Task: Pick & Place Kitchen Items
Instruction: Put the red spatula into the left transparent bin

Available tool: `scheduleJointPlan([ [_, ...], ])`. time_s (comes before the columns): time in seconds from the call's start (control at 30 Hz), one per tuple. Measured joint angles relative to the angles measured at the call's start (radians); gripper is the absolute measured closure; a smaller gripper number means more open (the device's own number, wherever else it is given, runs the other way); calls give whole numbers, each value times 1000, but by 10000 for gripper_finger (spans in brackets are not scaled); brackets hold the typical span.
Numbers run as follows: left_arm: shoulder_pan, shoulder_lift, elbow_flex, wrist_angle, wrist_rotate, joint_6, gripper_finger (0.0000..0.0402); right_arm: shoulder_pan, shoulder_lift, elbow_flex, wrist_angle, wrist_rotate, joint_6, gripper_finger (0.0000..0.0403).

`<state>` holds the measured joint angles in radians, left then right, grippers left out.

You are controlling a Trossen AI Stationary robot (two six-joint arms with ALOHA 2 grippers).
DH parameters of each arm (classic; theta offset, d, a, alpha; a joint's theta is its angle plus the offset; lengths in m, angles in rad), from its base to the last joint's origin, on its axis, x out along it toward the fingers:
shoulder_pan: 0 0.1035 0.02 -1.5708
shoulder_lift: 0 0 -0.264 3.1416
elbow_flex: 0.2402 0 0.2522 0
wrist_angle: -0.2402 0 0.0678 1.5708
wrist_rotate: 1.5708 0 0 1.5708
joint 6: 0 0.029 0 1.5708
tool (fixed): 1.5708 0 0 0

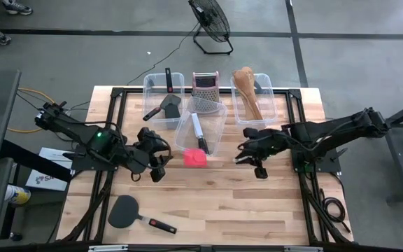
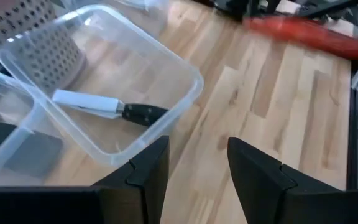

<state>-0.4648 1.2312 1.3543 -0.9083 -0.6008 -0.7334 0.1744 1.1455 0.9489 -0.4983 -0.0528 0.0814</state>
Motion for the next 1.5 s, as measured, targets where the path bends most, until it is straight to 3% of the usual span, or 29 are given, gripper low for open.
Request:
scheduleJointPlan([
  [0.17,0,0,2,20,-51,5,240,-50,-31,0,117,35,-6,358],
  [0.33,0,0,2,91,-177,67,240,-126,-50,0,237,23,-7,358],
  [0.57,6,0,2,241,-383,236,240,-230,-64,0,371,-81,-25,358],
  [0.63,39,7,2,312,-395,319,240,-258,-64,0,410,-116,-26,358],
  [0.77,135,19,2,513,-304,480,215,-314,-63,0,497,-175,-23,358],
  [0.97,317,73,3,866,-60,694,136,-390,-63,1,575,-288,-6,358],
  [1.07,379,77,2,890,29,702,113,-422,-63,1,645,-347,14,358],
  [1.23,441,105,1,962,213,703,108,-474,-44,1,725,-408,31,358],
  [1.5,486,156,1,1067,291,699,108,-515,37,1,867,-461,69,358],
])
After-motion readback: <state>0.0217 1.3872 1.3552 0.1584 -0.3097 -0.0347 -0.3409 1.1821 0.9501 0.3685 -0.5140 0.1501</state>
